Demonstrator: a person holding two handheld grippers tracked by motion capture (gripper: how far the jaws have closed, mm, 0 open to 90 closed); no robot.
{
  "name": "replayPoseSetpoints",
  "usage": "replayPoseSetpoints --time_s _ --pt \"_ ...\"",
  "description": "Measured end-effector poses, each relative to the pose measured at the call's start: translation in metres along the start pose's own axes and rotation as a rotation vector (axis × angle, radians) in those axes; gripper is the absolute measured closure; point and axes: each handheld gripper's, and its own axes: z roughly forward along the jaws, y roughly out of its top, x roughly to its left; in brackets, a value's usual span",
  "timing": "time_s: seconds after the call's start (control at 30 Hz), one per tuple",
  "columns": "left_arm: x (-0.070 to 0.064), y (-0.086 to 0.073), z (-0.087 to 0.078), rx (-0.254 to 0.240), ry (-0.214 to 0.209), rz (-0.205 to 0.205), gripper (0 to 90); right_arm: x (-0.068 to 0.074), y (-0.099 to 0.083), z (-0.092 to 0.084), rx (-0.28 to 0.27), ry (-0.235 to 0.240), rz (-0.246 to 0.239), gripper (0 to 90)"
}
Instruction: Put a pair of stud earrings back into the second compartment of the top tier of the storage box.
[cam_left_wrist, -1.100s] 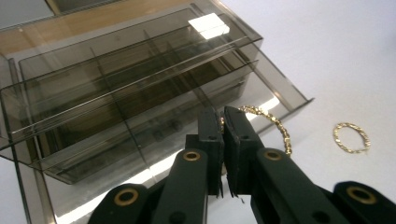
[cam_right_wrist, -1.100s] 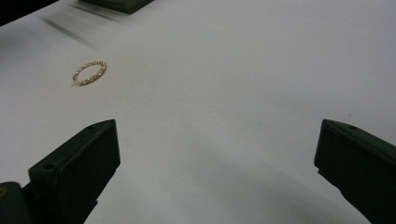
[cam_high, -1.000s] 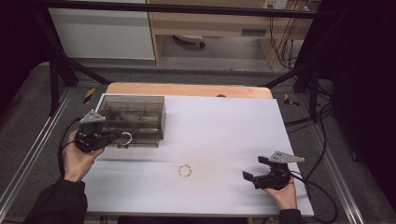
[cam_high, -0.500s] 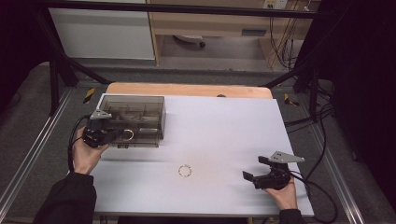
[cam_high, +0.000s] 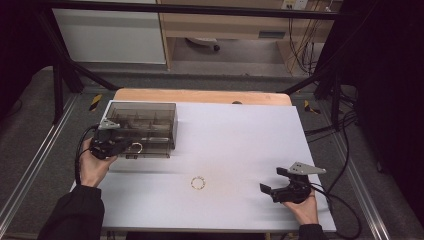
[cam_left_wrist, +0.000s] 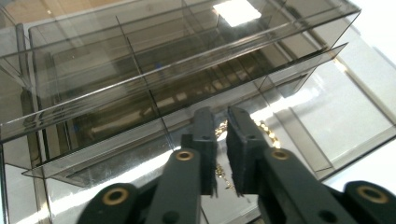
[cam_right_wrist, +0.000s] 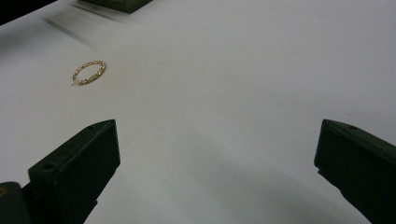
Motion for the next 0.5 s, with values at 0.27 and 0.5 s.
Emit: replayPoseSetpoints --time_s 0.27,0.5 --pt "-0.007 0.003 -0.023 -0.060 -0.037 0.004 64.3 0.000 0.000 -0.001 0.000 0.000 0.001 0.6" --pt "-0.020 -0.001 -0.037 -0.082 -0.063 0.046 44.8 0.000 0.000 -0.001 0.001 0.000 0.002 0.6"
